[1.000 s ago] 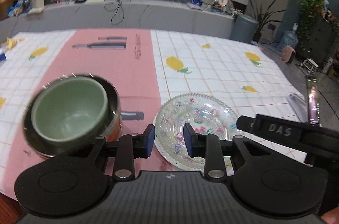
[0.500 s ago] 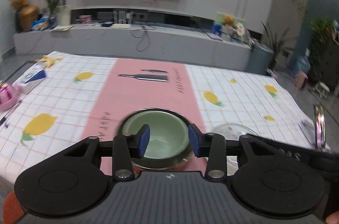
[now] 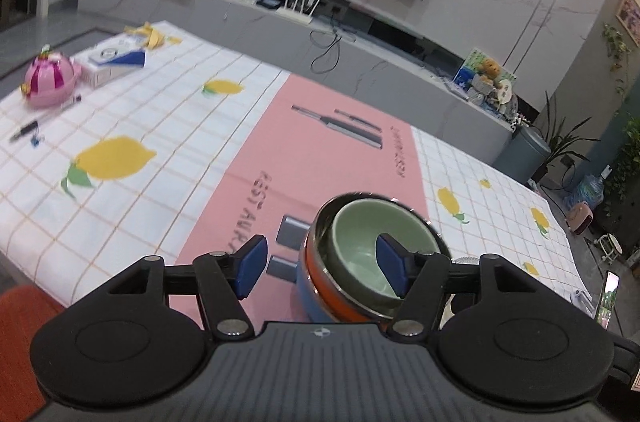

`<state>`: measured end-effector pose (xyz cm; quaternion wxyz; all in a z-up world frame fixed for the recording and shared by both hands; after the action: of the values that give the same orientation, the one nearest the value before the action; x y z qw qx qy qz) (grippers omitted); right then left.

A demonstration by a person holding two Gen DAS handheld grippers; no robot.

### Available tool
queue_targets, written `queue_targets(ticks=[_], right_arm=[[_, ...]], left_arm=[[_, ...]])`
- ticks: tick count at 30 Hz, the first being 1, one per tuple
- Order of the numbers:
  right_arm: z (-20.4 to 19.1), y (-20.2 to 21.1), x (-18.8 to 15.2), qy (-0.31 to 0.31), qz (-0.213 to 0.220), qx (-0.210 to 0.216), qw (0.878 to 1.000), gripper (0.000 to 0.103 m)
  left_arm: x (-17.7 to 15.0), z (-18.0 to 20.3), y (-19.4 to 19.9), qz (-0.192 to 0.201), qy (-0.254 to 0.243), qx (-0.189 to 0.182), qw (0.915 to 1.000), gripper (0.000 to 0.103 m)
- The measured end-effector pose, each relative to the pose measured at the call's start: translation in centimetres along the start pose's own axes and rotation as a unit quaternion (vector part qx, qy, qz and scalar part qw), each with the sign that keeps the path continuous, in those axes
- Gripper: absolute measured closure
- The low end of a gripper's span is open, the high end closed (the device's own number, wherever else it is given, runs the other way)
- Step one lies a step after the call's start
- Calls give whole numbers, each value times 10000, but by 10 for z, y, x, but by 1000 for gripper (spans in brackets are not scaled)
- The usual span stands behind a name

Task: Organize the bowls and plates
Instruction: 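Move both grippers to the nested bowl stack and grasp its rim, then lift the nested bowl stack with both grippers and carry it toward the plates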

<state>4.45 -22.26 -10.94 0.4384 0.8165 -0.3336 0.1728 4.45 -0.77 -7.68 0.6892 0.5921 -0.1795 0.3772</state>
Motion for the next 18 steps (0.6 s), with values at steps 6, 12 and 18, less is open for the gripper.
queue_targets(ticks=[6, 12, 18], right_arm=[[0, -17, 1, -282, -153, 9, 9995, 18], [4, -34, 3, -432, -309, -35, 9986, 18], [8, -53, 5, -519, -476, -14, 9975, 18]], left_arm=[[-5, -5, -16, -242, 127, 31, 9996, 29], [-5, -10, -34, -431, 232, 41, 9988, 29], [-8, -10, -54, -729, 450, -214, 9961, 29]])
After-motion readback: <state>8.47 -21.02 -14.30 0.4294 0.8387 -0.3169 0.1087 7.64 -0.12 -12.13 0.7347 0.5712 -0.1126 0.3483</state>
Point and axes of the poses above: each gripper's, at about its wrist camera, not at the fingertips, and y roughly against the way its jaws point, z to its right, x to its top, the point moved 5 cm from there along -y, roughly the way its jaws point, and after that the axes turned 10 degrees about x, right-handed, at the moved point
